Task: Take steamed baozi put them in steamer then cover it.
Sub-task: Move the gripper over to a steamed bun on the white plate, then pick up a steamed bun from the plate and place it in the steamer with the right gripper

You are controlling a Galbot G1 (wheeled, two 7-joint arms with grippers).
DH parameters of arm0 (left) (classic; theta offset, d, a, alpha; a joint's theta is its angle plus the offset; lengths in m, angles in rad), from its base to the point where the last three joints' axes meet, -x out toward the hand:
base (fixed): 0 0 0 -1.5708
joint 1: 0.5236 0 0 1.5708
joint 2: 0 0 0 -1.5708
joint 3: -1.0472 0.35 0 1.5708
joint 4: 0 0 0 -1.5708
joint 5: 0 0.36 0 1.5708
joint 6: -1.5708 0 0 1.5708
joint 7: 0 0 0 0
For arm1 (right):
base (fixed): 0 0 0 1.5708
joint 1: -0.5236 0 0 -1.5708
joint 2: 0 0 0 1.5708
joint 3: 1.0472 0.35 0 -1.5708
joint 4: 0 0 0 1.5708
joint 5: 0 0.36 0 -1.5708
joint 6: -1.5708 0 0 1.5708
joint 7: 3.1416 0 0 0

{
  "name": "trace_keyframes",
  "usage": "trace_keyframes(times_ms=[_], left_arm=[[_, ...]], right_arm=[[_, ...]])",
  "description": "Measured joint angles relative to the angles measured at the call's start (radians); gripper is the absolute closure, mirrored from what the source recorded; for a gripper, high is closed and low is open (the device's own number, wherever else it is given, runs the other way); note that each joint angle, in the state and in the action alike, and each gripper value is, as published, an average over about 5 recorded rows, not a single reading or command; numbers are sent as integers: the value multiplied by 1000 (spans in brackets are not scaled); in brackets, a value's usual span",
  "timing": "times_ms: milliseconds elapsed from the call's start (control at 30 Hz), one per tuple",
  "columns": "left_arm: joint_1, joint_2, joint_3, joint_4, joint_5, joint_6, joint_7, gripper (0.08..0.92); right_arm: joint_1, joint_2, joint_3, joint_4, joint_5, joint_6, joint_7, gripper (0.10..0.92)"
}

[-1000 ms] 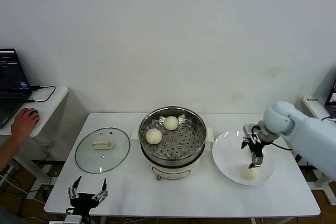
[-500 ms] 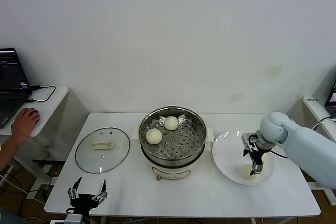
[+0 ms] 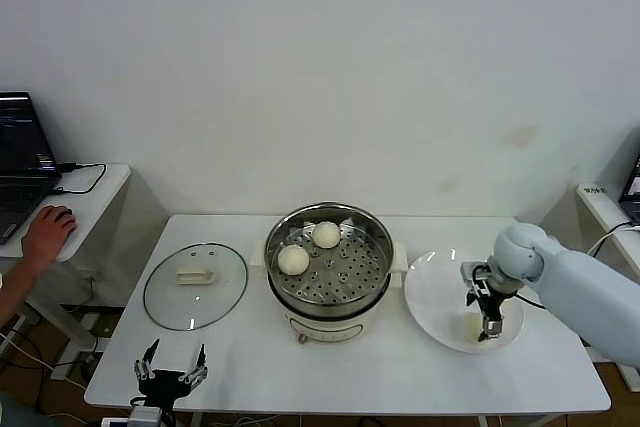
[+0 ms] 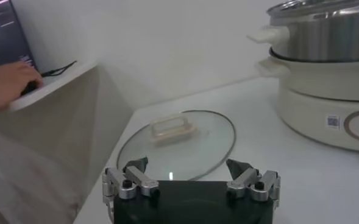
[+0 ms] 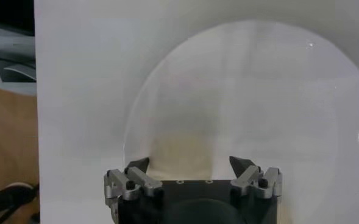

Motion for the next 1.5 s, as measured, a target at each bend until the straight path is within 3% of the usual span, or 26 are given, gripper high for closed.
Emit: trace_keyframes(times_ms=[500,733,1033,1500], left_arm=[[1,-3,6,3,5,-1,0,177],[1,-5,8,4,8,-1,-1,177],[2,-6,13,1,11,-2,-1,177],[-4,-10,21,-19,11,-4,-4,177]], right_arm=[[-14,0,12,-14,-13,0,0,205],[-21,-8,17,-14,-15,0,-4,316],[-23,-22,27,-12,-9,-7,-14,390],[85,-55,10,22,65,-19,-29,406]])
